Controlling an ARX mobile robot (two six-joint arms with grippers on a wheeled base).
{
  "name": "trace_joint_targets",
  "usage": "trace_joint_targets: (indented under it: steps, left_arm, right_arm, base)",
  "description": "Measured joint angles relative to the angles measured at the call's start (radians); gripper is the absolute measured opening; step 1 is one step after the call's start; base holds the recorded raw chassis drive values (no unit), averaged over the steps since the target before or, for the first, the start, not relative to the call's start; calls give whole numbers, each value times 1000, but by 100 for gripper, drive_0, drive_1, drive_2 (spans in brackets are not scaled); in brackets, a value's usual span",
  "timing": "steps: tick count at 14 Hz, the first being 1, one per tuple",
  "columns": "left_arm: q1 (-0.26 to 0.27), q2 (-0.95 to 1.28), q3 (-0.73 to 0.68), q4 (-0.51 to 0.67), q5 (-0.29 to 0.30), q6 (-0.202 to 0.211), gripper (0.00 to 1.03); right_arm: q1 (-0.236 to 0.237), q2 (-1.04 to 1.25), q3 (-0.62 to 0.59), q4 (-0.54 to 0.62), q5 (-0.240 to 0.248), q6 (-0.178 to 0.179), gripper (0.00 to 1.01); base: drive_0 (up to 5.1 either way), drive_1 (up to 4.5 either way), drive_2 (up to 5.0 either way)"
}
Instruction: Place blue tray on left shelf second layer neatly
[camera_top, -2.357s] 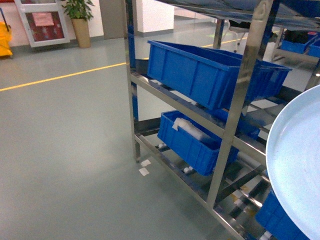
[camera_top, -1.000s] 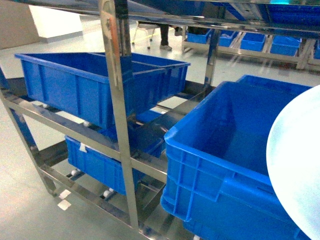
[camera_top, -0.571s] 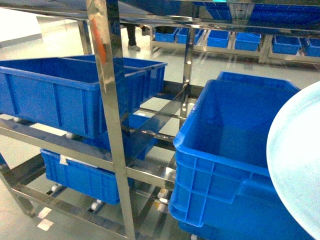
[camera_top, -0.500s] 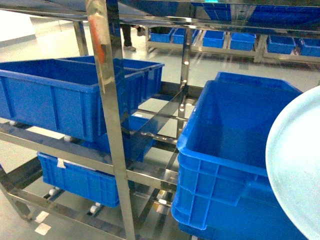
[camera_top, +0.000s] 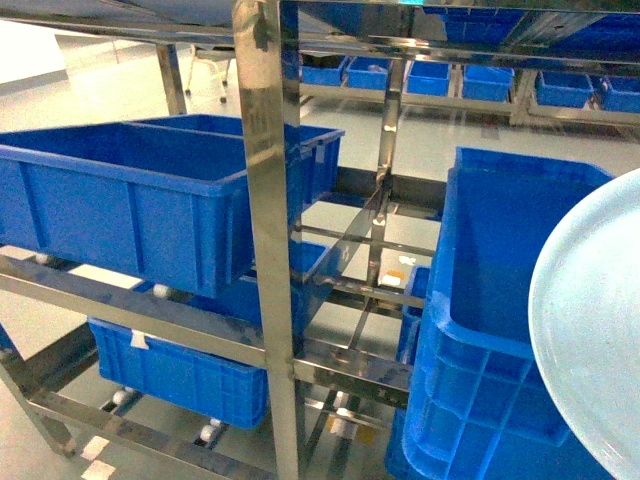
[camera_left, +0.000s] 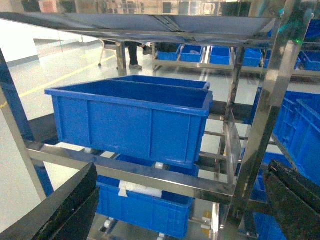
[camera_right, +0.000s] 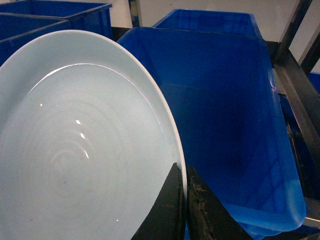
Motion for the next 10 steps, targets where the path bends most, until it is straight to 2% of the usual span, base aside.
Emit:
trace_joint_targets:
  steps: [8,10]
  left_arm:
    - [1,0,0,0,0,0,98]
    - [0,0,0,3,3,0,98]
  right_arm:
    - [0,0,0,2,3,0,2]
    - [0,0,0,0,6,0,2]
  base:
    - [-144,-144,-144]
    - [-1,361,-362]
